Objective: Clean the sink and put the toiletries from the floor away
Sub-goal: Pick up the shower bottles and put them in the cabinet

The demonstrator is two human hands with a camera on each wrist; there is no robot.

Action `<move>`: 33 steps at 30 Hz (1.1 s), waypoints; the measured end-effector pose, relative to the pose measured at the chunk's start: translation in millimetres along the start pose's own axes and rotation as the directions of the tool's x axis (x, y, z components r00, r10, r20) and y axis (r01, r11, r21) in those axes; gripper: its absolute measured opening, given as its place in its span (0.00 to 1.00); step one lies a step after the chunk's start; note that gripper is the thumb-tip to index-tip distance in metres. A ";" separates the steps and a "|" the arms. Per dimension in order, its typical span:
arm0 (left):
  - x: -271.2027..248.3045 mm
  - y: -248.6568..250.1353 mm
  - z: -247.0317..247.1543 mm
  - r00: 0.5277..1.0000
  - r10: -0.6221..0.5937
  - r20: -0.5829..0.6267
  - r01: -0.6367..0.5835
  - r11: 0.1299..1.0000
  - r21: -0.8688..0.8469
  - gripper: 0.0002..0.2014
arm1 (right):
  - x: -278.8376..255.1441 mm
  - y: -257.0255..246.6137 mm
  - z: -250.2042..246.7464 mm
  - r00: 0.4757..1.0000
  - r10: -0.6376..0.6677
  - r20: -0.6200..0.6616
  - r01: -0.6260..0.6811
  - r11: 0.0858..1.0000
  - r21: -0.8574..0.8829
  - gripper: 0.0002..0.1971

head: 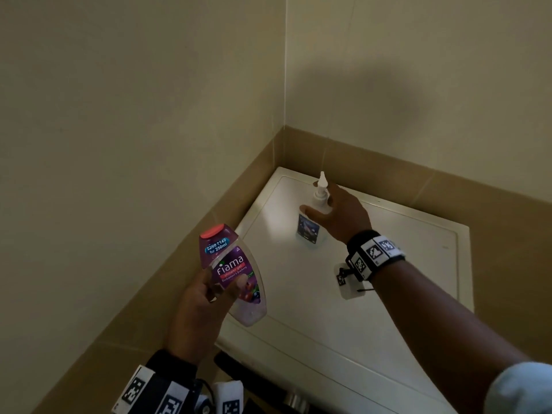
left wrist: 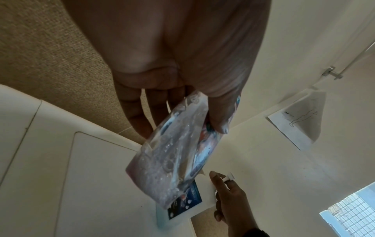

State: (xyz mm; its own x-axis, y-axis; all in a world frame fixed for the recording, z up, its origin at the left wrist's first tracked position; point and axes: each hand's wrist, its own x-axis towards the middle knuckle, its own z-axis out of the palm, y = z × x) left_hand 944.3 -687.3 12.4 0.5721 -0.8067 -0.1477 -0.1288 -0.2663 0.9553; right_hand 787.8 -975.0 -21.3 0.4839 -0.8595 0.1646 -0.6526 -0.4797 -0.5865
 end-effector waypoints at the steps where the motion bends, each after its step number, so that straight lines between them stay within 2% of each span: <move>1: -1.0 -1.9 -0.9 1.000 -0.006 -0.005 0.006 1.000 -0.001 0.14 | -8.4 3.9 4.1 0.997 0.019 -0.071 -0.017 0.999 0.037 0.43; 3: -2.7 -6.8 -4.3 1.000 -0.005 -0.014 0.005 1.000 -0.002 0.15 | -21.8 13.5 17.6 0.986 0.084 -0.147 -0.059 0.985 0.165 0.56; 5: -5.9 -9.5 -7.5 1.000 0.000 -0.015 0.000 1.000 -0.014 0.20 | -30.1 20.3 35.7 0.982 0.171 -0.079 -0.137 0.936 0.324 0.64; 6: -8.4 -9.4 -8.3 1.000 -0.002 -0.013 0.002 1.000 -0.015 0.20 | -31.8 23.2 45.2 0.976 0.215 -0.017 -0.188 0.888 0.420 0.63; 8: -15.4 -7.4 -10.1 1.000 0.001 0.006 -0.001 1.000 0.003 0.18 | -33.2 21.8 56.1 0.948 0.301 0.107 -0.308 0.773 0.554 0.51; 11: -29.6 -5.4 -18.2 0.999 0.016 0.035 -0.016 1.000 0.011 0.19 | -38.9 5.6 48.7 0.896 0.417 0.152 -0.417 0.673 0.611 0.36; 13: -39.2 -5.0 -27.5 0.997 0.041 0.066 -0.040 0.999 -0.005 0.25 | -59.3 -18.4 30.3 0.865 0.455 0.211 -0.435 0.473 0.766 0.34; 16: -54.8 -3.1 -42.8 0.993 0.057 0.101 -0.052 0.997 -0.051 0.28 | -115.6 -58.2 0.0 0.870 0.325 0.371 -0.413 0.067 0.908 0.37; 18: -69.6 -1.9 -52.8 0.989 0.077 0.129 -0.069 0.995 -0.070 0.24 | -162.4 -79.1 -15.5 0.860 0.279 0.427 -0.397 -0.159 0.904 0.39; 19: -77.3 -3.2 -58.3 0.984 0.090 0.154 -0.079 0.994 -0.077 0.22 | -185.6 -88.8 -20.7 0.849 0.268 0.455 -0.399 -0.240 0.885 0.41; 21: -98.8 -4.8 -69.4 0.968 0.119 0.221 -0.102 0.991 -0.088 0.20 | -237.8 -108.0 -27.4 0.833 0.302 0.464 -0.362 -0.337 0.869 0.45; 24: -131.2 -11.7 -78.7 0.937 0.106 0.332 -0.058 0.987 -0.151 0.21 | -321.5 -134.0 -39.7 0.832 0.364 0.419 -0.251 -0.427 0.869 0.44; 28: -181.7 -21.7 -64.1 0.876 0.091 0.474 -0.005 0.984 -0.179 0.21 | -432.9 -151.1 -67.2 0.826 0.476 0.301 -0.072 -0.440 0.895 0.43; 30: -210.8 -18.2 -46.2 0.821 0.079 0.565 0.029 0.983 -0.180 0.25 | -486.9 -150.6 -87.7 0.804 0.550 0.225 0.050 -0.439 0.897 0.41; 33: -256.5 -8.2 -16.7 0.717 0.110 0.688 0.011 0.986 -0.169 0.20 | -565.1 -146.8 -118.9 0.744 0.660 0.104 0.193 -0.361 0.912 0.40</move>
State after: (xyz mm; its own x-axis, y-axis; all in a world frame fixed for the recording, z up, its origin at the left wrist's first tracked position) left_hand 812.1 -469.4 46.7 -0.1608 -0.9709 -0.1776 0.0161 -0.1825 0.9831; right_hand 540.8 -439.8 66.1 -0.0102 -0.9376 -0.3475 0.8609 0.1686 -0.4800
